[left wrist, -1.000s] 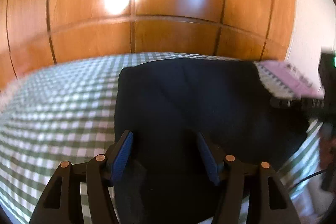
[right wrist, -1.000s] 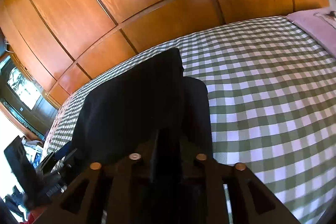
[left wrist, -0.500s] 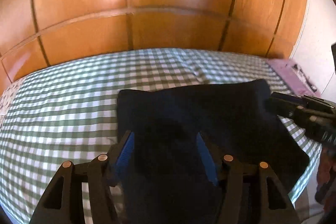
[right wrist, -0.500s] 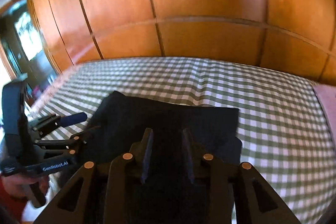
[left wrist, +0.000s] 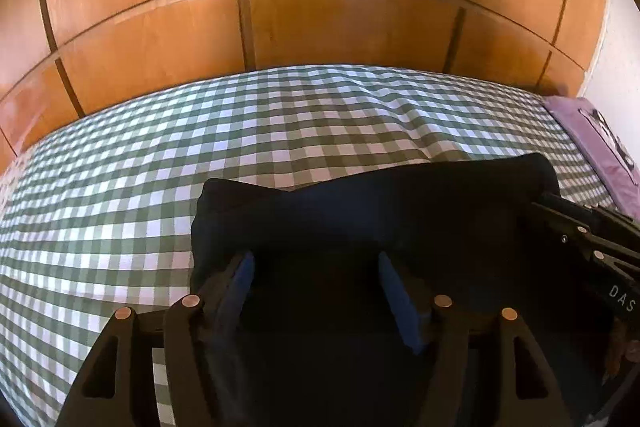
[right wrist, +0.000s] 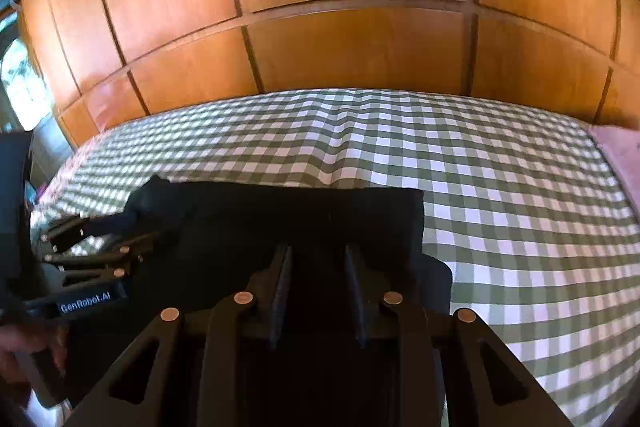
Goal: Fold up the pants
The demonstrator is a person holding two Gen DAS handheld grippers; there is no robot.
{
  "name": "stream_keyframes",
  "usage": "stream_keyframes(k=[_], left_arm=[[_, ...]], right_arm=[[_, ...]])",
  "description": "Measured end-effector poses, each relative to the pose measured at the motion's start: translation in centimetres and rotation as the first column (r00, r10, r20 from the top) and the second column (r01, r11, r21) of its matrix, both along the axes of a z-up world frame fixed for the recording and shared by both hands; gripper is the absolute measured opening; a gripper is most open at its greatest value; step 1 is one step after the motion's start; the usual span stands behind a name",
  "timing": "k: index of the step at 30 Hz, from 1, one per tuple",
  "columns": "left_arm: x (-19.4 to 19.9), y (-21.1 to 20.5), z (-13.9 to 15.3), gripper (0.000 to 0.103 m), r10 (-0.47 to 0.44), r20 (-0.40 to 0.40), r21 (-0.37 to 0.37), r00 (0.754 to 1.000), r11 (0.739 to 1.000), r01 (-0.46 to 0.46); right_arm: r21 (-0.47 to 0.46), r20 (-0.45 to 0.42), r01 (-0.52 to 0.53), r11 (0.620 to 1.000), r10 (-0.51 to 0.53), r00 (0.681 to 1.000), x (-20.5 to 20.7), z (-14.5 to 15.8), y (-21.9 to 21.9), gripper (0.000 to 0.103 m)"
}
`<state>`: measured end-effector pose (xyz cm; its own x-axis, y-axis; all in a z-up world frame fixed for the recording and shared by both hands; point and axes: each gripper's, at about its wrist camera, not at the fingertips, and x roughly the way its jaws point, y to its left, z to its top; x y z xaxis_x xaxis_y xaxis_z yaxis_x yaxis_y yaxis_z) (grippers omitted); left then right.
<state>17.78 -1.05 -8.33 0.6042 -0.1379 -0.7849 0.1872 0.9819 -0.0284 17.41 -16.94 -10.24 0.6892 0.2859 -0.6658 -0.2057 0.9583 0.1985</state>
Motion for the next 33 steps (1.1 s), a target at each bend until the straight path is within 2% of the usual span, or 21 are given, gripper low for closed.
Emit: stream_keyframes(k=[3, 7, 12, 16, 19, 24, 28, 33], left_arm=[[-0.3, 0.0, -0.1, 0.067, 0.004, 0.015, -0.004, 1.000, 1.000, -0.004], [-0.8, 0.1, 0.0, 0.067, 0.003, 0.036, -0.007, 0.999, 1.000, -0.003], [-1.7, 0.6, 0.4, 0.067, 0.014, 0.050, -0.030, 0.999, 0.999, -0.013], [-2.9, 1.1, 1.1, 0.069, 0.026, 0.053, -0.034, 0.998, 0.999, -0.025], [-4.0, 1.5, 1.3, 0.069, 0.052, 0.045, -0.047, 0.998, 0.998, -0.050], [-6.8, 1.9, 1.7, 0.068, 0.051, 0.080, -0.052, 0.996, 0.998, -0.047], [-9.4, 2.1, 1.2, 0.069, 0.022, 0.112, -0.028, 0.993, 0.999, -0.019], [-12.0, 3.3, 0.5, 0.069, 0.031, 0.110, -0.097, 0.993, 0.995, -0.021]], right_arm=[[0.038, 0.008, 0.017, 0.999, -0.018, 1.000, -0.1, -0.2, -0.1, 0.025], [0.011, 0.035, 0.015, 1.000, -0.016, 0.999, -0.5, -0.2, 0.6, 0.025], [0.024, 0.042, 0.008, 1.000, -0.009, 0.999, -1.8, 0.4, 0.2, 0.026], [0.001, 0.057, 0.002, 1.000, -0.002, 0.998, -3.8, 0.9, 0.1, 0.032], [-0.031, 0.069, -0.002, 1.000, 0.004, 0.998, -5.4, 0.8, -0.1, 0.032], [-0.014, 0.070, 0.032, 0.999, -0.031, 0.997, -7.7, 0.8, -1.7, 0.033], [-0.005, 0.031, 0.064, 0.998, -0.064, 0.997, -9.1, -0.1, -3.0, 0.042], [0.005, 0.029, 0.069, 0.998, -0.069, 0.997, -10.6, -0.8, -3.6, 0.045]])
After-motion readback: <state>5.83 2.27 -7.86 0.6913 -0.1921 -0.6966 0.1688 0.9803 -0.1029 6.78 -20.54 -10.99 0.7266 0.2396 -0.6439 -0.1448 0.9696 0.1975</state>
